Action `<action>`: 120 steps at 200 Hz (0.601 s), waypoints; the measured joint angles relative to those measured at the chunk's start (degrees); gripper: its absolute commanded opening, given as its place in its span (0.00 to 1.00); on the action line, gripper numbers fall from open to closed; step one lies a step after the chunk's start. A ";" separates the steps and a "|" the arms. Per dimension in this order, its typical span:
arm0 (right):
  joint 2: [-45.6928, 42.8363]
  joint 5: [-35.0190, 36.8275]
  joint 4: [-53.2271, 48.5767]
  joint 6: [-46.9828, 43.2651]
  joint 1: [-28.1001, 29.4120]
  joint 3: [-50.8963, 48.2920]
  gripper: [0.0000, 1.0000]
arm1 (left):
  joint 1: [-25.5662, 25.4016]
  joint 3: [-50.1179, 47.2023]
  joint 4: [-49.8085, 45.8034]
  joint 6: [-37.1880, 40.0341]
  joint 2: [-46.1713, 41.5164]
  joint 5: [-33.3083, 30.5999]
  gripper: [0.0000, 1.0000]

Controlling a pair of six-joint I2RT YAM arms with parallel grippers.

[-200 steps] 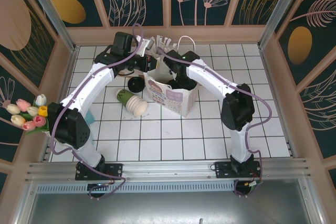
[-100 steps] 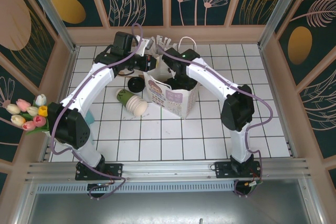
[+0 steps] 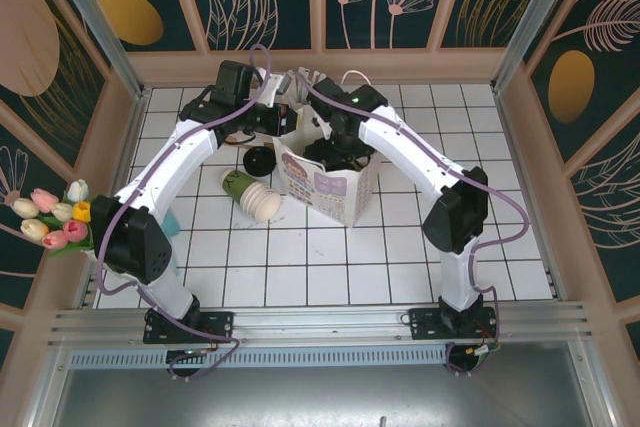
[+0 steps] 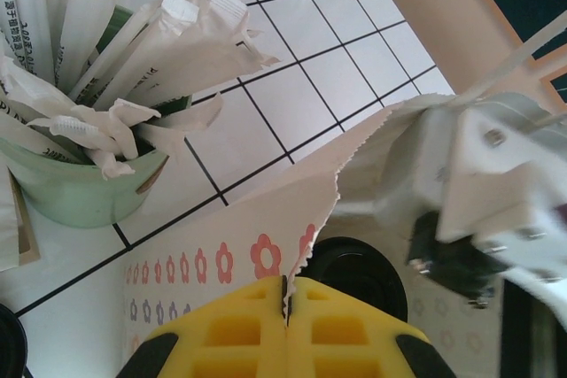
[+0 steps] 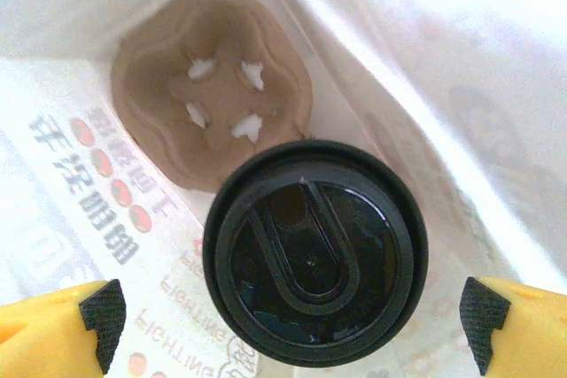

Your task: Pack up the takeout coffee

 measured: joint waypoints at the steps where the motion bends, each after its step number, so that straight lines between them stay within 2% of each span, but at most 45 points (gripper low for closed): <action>1: 0.00 0.02 0.00 -0.02 0.00 0.11 0.99 | 0.00 0.00 0.00 0.00 0.00 -0.02 0.00; 78: -5.40 -0.13 6.12 -2.75 0.00 4.70 0.99 | 0.00 0.00 0.04 -1.75 0.02 -0.07 0.00; 98: -10.64 0.17 12.59 -3.32 0.00 1.09 0.99 | 0.00 0.00 0.09 -3.21 0.02 -0.37 0.00; 120: -20.22 0.98 21.75 -4.17 0.00 -7.96 0.99 | 0.00 0.00 0.09 -7.78 0.02 -1.57 0.00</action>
